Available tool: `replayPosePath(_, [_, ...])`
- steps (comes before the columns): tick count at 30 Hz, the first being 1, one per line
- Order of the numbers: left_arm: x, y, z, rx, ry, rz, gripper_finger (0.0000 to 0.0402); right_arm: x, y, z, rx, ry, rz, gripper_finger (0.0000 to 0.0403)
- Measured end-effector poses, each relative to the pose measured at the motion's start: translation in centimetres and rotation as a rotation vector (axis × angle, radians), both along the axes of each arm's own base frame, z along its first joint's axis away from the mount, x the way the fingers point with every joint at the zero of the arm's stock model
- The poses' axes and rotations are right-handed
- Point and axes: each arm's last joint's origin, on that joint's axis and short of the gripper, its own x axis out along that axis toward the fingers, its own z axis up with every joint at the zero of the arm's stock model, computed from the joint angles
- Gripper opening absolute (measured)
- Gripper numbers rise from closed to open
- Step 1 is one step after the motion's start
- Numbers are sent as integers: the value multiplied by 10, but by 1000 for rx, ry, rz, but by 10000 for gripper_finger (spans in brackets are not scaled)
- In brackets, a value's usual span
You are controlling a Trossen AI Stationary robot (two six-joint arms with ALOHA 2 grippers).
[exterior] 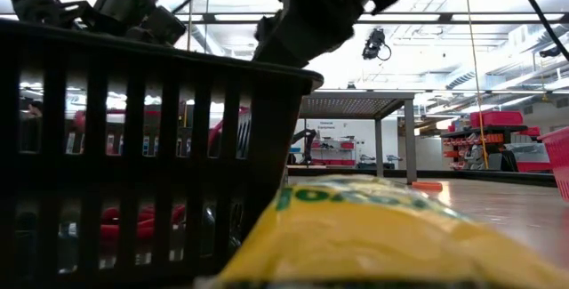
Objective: Pick & Place Office Desk Supplies
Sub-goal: Put the red rubber band into the black bin
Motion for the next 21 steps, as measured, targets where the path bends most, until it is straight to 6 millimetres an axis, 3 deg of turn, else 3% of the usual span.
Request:
replayPosePath(4, [-15,-4,17,22,-45,-2,185,-3,-4,5,-8,7,-17,172])
replayPosePath(11, [-57,-17,44,44,-137,2,185,-8,-8,-1,-40,92,-36,172])
replayPosePath(14, [-72,-21,44,42,-128,3,185,-11,-16,-4,-59,144,-76,172])
replayPosePath(21, [-79,-23,38,38,-175,5,185,-17,-47,-10,-108,284,-197,172])
